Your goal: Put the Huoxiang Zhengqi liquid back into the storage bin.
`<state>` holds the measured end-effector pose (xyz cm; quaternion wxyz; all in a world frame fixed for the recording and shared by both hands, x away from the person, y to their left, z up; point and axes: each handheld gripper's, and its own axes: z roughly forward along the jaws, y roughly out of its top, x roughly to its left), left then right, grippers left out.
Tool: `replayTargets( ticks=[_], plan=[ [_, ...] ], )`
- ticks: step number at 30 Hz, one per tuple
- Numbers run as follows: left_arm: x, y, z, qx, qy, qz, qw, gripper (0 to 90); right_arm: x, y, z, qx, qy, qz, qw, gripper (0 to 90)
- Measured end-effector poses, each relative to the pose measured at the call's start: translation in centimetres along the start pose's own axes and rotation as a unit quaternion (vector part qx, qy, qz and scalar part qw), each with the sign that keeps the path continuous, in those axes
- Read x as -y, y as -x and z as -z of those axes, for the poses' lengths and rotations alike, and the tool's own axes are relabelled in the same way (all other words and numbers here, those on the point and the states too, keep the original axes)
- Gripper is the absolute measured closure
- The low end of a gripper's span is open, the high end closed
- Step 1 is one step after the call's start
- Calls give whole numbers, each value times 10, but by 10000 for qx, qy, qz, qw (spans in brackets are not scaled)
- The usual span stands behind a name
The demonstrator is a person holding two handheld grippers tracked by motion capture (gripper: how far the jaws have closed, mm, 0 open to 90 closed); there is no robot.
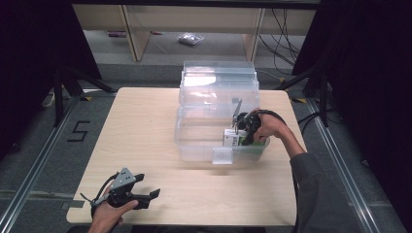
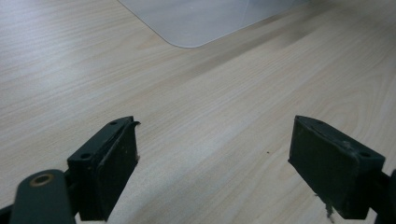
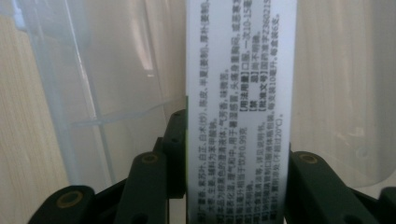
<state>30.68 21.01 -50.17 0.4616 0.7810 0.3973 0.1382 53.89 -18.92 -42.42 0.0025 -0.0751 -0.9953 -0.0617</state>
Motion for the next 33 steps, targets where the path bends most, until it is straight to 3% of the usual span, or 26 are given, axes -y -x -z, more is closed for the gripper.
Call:
replayTargets(
  ticks=[2, 4, 5, 6, 7, 12, 14, 19, 23, 24, 25, 28, 29, 30, 33],
  plan=[
    [0, 0, 0, 4, -2, -2, 10000, 148, 0, -2, 2, -5, -37, -128, 9999, 620],
    [0, 0, 0, -12, -3, -2, 10000, 148, 0, -1, 4, -27, 96, -31, 9999, 613],
    [0, 0, 0, 1, -3, -2, 10000, 148, 0, -3, 7, -3, 87, -207, 9997, 612],
    [0, 0, 0, 3, 3, 3, 10000, 148, 0, -2, 10, -63, 275, -151, 9995, 605],
    [0, 0, 0, 4, 1, 3, 10000, 148, 1, -4, 14, -92, 306, -278, 9991, 590],
    [0, 0, -1, -3, 1, -2, 10000, 148, 5, -5, 33, 65, 438, -303, 9986, 567],
    [0, 0, -1, 7, 11, 10, 10000, 148, 7, -8, 43, 135, 469, -468, 9977, 551],
    [0, 0, -1, 15, 8, 4, 10000, 148, 12, -11, 61, 298, 869, -654, 9936, 518],
    [0, 0, -1, -3, 12, 12, 10000, 148, 15, -14, 70, 345, 1211, -985, 9871, 467],
    [0, 0, -1, 8, 3, 6, 10000, 148, 16, -15, 71, 392, 1389, -1249, 9816, 451],
    [0, 0, -1, 4, 22, 9, 10000, 148, 17, -17, 73, 454, 1439, -1373, 9790, 442],
    [0, -1, -1, 10, 37, 8, 10000, 148, 18, -21, 77, 593, 1565, -1450, 9752, 411],
    [0, -1, -1, 10, 34, 5, 10000, 148, 18, -24, 79, 598, 1698, -1641, 9699, 396],
    [0, -1, -1, 11, 39, 10, 10000, 148, 18, -26, 80, 610, 1750, -1735, 9672, 388],
    [0, 0, -1, 2, 11, 9, 10000, 148, 18, -32, 80, 717, 1746, -1735, 9666, 357]
  ],
)
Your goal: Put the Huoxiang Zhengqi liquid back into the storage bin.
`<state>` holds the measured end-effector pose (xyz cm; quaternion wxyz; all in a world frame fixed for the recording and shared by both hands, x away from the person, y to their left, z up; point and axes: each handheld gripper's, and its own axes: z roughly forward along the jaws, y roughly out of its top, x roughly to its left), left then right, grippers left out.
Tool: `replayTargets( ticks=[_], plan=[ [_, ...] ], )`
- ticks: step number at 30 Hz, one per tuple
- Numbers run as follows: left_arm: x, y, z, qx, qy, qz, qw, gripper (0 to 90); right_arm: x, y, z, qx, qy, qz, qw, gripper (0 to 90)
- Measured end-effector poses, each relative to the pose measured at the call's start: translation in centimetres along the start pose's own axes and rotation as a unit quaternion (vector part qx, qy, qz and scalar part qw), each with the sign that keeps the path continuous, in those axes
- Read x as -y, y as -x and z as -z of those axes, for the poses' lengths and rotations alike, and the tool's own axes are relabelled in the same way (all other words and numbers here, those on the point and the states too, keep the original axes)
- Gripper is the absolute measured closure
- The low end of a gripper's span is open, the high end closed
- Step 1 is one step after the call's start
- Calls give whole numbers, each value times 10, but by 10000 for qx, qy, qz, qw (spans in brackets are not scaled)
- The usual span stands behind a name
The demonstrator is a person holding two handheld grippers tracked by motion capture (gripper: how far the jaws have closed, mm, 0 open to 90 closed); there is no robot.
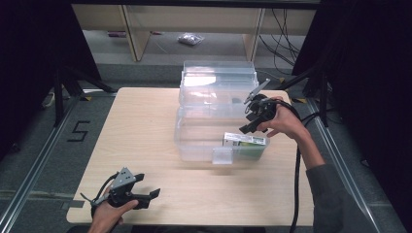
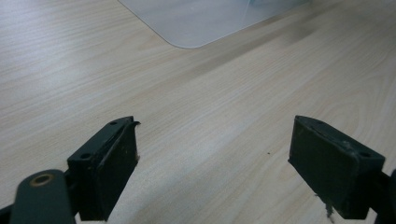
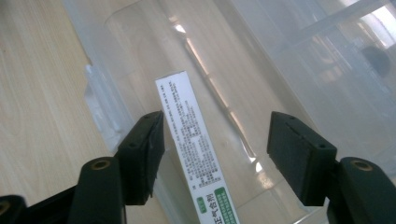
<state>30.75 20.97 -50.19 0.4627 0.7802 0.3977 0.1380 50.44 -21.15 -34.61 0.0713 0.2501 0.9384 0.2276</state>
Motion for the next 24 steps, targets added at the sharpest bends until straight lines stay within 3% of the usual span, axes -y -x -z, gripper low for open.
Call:
replayTargets(
  ticks=[5, 8, 10, 12, 16, 24],
  plan=[
    [0, 0, 0, -3, 0, -8, 10000, 148, 2, -10, 4, 50, 35, -137, 9999, 324],
    [0, 0, 0, -11, 12, -1, 10000, 148, 3, -11, 5, 91, 140, -73, 9998, 314],
    [0, 0, 0, -8, -3, -9, 10000, 148, 4, -14, 6, 134, 155, -282, 9994, 303],
    [0, 0, 0, 0, -4, -1, 10000, 148, 6, -12, 6, 184, 232, -215, 9993, 295],
    [0, 0, 0, 0, 0, 3, 10000, 148, 11, -17, 5, 163, 278, -500, 9982, 278],
    [0, 0, -1, 10, 22, 34, 10000, 148, 17, -23, 6, 258, 595, -719, 9953, 255]
  ],
)
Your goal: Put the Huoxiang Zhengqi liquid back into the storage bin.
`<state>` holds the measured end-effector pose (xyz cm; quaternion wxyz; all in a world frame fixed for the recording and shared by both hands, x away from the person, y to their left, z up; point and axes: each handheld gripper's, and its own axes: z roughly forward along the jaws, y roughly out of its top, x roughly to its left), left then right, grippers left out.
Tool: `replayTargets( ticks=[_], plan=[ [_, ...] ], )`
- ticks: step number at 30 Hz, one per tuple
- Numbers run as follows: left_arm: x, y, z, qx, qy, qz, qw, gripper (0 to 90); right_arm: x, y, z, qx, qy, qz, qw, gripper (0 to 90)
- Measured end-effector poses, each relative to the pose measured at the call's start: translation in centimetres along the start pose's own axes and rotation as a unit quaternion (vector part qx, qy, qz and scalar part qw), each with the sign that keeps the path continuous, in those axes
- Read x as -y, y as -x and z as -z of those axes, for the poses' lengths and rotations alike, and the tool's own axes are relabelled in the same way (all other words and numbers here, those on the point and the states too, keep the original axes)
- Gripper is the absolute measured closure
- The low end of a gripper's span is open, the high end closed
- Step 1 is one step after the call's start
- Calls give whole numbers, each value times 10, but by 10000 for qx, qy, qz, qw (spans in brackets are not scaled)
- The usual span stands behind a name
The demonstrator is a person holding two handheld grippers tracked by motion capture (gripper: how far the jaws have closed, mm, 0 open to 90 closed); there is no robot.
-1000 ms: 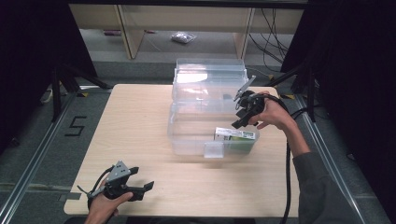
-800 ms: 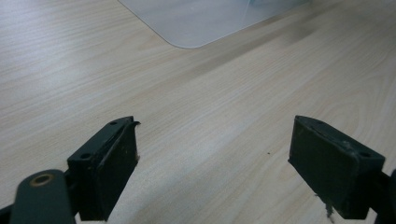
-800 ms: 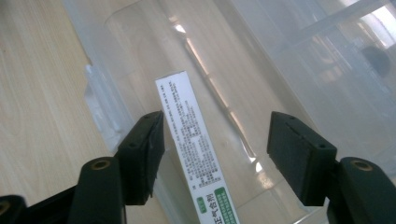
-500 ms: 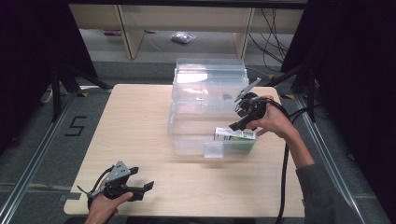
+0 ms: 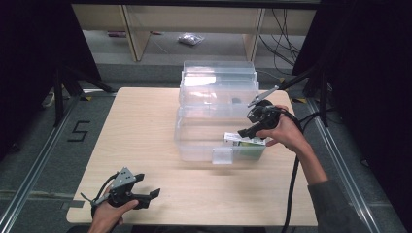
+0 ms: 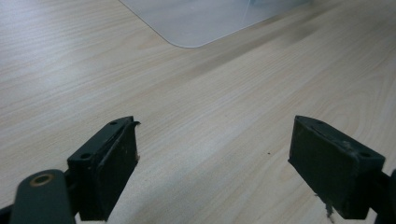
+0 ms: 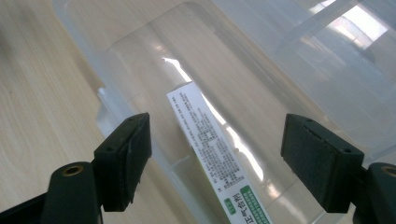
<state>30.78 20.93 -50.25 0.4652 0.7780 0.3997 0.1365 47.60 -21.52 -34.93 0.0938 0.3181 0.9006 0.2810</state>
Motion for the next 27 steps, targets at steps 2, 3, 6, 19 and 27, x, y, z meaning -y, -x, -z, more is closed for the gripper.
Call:
replayTargets(
  ticks=[2, 3, 6, 19, 27],
  plan=[
    [0, 0, 0, -5, -1, -19, 10000, 148, 1, -1, 0, 8, 78, 15, 10000, 252],
    [0, 0, 0, -12, 12, -18, 10000, 148, 2, -2, 0, -2, 85, -25, 10000, 249],
    [0, 0, 0, -12, 8, -17, 10000, 148, 3, -4, 1, 6, 151, -77, 9999, 245],
    [0, 0, 1, -29, -15, -29, 10000, 148, 14, -18, 4, -53, 427, -205, 9989, 220],
    [0, 0, 0, -10, 0, -29, 10000, 148, 21, -23, 9, -94, 656, -378, 9971, 231]
  ],
)
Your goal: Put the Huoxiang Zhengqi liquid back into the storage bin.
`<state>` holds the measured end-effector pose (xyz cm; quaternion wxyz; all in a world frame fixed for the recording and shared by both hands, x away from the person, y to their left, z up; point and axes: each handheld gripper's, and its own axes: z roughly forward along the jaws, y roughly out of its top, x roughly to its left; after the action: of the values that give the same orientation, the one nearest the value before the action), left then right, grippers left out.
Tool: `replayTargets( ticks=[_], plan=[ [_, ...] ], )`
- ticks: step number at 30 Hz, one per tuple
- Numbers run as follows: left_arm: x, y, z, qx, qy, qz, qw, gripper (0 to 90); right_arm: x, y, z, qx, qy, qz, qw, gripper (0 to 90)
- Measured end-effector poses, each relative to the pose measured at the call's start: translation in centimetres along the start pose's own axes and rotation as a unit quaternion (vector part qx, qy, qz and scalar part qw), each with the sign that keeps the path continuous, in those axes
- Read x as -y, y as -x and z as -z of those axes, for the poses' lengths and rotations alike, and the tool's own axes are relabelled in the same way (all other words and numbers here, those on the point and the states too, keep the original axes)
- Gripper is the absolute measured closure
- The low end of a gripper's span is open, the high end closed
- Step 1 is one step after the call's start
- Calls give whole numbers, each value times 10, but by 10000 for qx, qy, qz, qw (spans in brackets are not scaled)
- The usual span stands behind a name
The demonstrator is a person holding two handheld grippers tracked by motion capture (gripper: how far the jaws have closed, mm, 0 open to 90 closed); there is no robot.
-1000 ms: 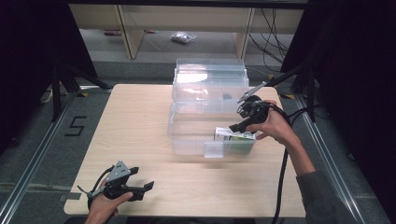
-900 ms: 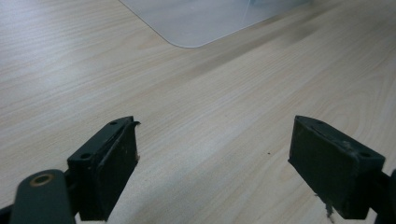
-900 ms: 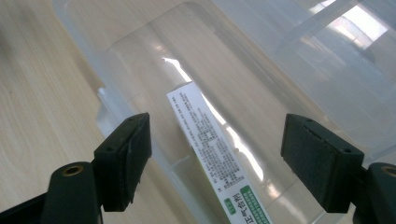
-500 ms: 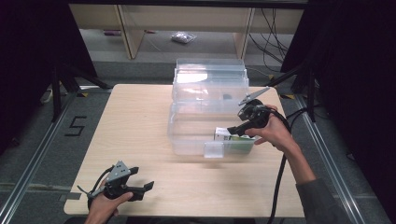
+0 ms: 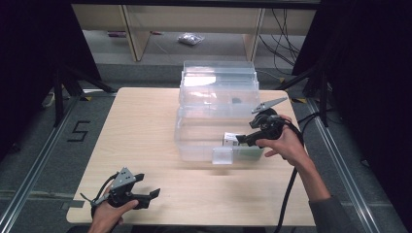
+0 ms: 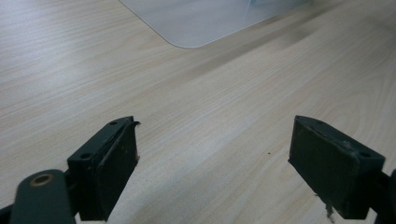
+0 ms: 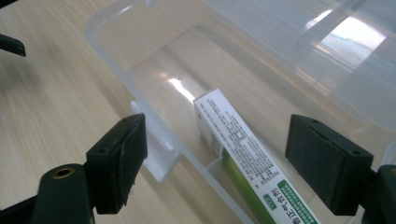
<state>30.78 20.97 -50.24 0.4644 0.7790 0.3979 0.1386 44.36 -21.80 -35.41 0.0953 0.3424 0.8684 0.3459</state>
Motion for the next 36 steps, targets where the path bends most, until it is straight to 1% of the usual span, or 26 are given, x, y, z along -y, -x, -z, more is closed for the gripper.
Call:
replayTargets(
  ticks=[1, 2, 3, 6, 7, 8, 9, 10, 12, 13, 14, 18, 19, 20, 21, 22, 24, 25, 26, 27, 29, 30, 31, 32, 34, 36],
  plan=[
    [0, 0, 0, -12, -28, -2, 10000, 148, 1, 1, -2, 23, 118, 119, 9999, 227],
    [0, 0, 0, -10, -16, -10, 10000, 148, 2, 0, 0, -53, 9, 75, 10000, 226],
    [0, 0, 1, -29, -17, -9, 10000, 148, 3, -1, 1, -3, 32, 118, 9999, 224],
    [0, 0, 0, -21, 16, 15, 10000, 148, 6, -5, 1, -42, 57, 89, 9999, 222],
    [0, 0, 1, -28, -6, 9, 10000, 148, 6, -8, 2, -34, 17, -72, 10000, 221],
    [0, 0, 1, -18, -14, 3, 10000, 147, 7, -7, 0, -38, 134, 127, 9998, 220],
    [0, 1, 1, -59, -33, -12, 10000, 148, 8, -8, 1, -50, 80, 124, 9999, 220],
    [0, 1, 1, -47, -27, -4, 10000, 148, 9, -10, -1, -51, 191, 66, 9998, 220],
    [0, 0, 0, -22, -7, -8, 10000, 148, 12, -15, 2, -51, 67, -179, 9998, 220],
    [0, 0, 1, -29, -17, 2, 10000, 148, 14, -13, 0, -59, 197, 86, 9998, 219],
    [0, 0, 0, -28, 18, 12, 10000, 148, 15, -15, 2, -102, 112, -41, 9999, 218],
    [0, 0, 1, -23, 9, 3, 10000, 148, 19, -18, 3, -103, 131, -94, 9998, 211],
    [0, 0, 1, -29, -10, 0, 10000, 148, 20, -19, 3, -95, 137, -38, 9999, 211],
    [0, 0, 1, -35, -14, 0, 10000, 148, 21, -21, 4, -72, 127, -122, 9998, 210],
    [0, 0, 1, -35, -13, 2, 10000, 148, 22, -21, 2, -59, 247, -78, 9996, 206],
    [0, 0, 1, -35, -18, 6, 10000, 148, 23, -22, 5, -118, 127, -56, 9998, 199],
    [0, 0, 1, -38, -14, 3, 10000, 148, 27, -26, 3, -35, 267, -122, 9996, 198],
    [0, 1, 1, -39, -12, 8, 10000, 148, 27, -24, 5, -85, 219, 35, 9997, 196],
    [0, 0, 1, -42, -13, 5, 10000, 148, 29, -28, 4, -75, 255, -70, 9996, 196],
    [0, 0, 1, -40, -12, 6, 10000, 148, 30, -27, 6, -129, 215, -12, 9997, 196],
    [0, 0, 1, -45, -7, 3, 10000, 148, 34, -30, 5, -95, 302, -5, 9995, 195],
    [0, 1, 1, -44, -2, 5, 10000, 148, 35, -30, 7, -86, 239, 53, 9997, 192],
    [0, 1, 1, -44, 31, 29, 10000, 148, 38, -32, 5, -44, 380, -35, 9993, 191],
    [0, 1, 1, -40, 26, 37, 10000, 148, 39, -32, 7, -108, 256, -21, 9996, 191],
    [0, 1, 1, -36, 19, 37, 10000, 148, 42, -34, 6, -77, 376, 22, 9993, 191],
    [0, 1, 1, -43, -4, -1, 10000, 148, 45, -35, 6, -131, 357, 88, 9992, 191]
  ],
)
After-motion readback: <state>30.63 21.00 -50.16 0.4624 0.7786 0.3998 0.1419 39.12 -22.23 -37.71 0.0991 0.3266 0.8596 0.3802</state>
